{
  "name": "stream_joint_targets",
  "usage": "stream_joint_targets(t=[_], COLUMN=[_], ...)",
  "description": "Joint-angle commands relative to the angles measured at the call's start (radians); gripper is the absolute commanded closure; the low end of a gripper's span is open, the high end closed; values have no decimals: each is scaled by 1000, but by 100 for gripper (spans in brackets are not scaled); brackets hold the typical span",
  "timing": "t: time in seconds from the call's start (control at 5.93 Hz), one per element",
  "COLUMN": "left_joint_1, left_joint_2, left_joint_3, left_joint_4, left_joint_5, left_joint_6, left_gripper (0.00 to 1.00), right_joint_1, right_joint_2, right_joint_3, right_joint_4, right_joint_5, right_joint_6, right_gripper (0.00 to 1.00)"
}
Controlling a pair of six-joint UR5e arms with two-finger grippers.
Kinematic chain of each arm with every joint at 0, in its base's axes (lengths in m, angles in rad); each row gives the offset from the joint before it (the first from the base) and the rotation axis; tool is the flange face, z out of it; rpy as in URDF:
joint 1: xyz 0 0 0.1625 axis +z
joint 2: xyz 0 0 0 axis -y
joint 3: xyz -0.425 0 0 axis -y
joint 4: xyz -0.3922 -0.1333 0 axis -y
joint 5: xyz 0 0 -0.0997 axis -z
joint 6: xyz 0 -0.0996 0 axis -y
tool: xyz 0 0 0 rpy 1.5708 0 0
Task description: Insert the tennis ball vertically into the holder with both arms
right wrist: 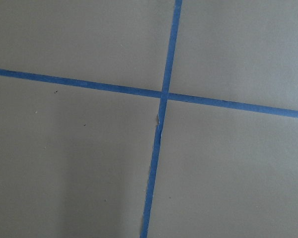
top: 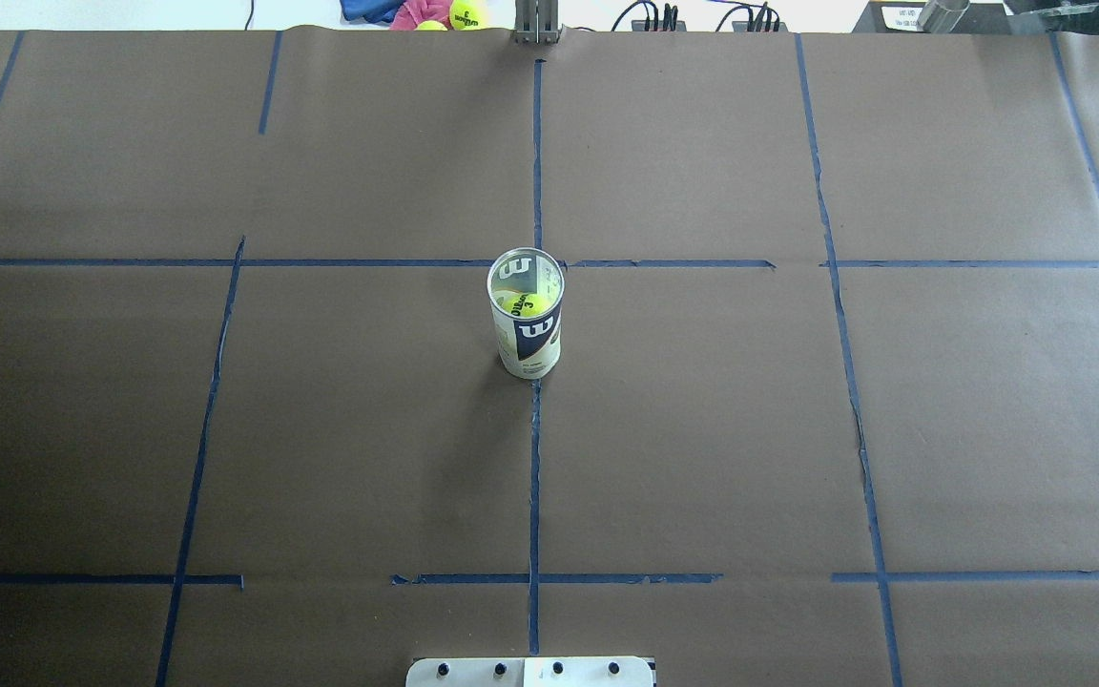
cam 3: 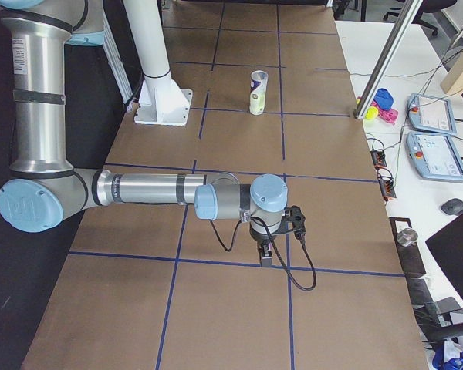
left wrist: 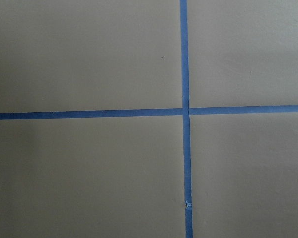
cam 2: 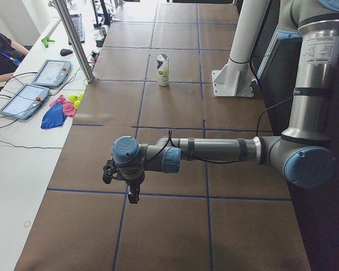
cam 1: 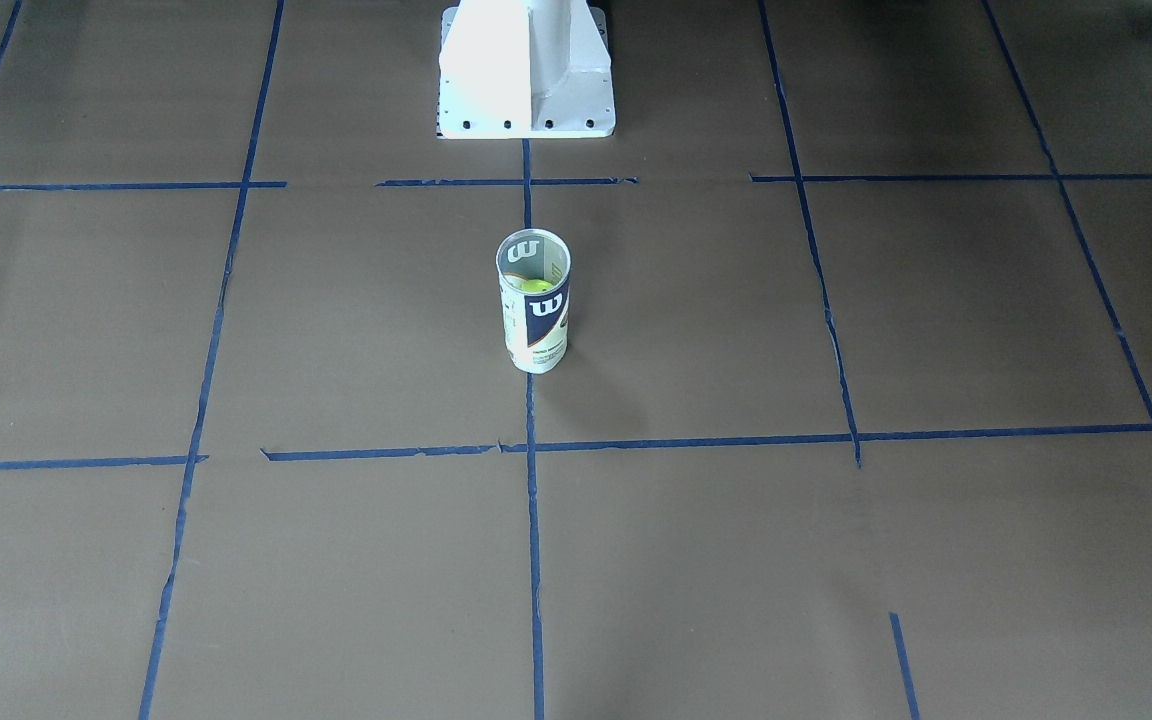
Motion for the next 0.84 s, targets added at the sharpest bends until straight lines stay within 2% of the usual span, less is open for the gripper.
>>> stream_joint_targets(t=[0.0,0.67], left_joint_1=[4,10], left_joint_2=[-10,-7], left_joint_3=[-3,-21], left_joint_4=[66,57], left_joint_5=[0,4], left_joint_6=[3,1], left_gripper=[0,0], right_joint_1=[0,0], right_joint_2=[-6,-4], right_joint_3=[0,2], right_joint_4=[10,11], right_joint_5=[5,3], right_joint_6=[1,3], right_gripper=[0,0])
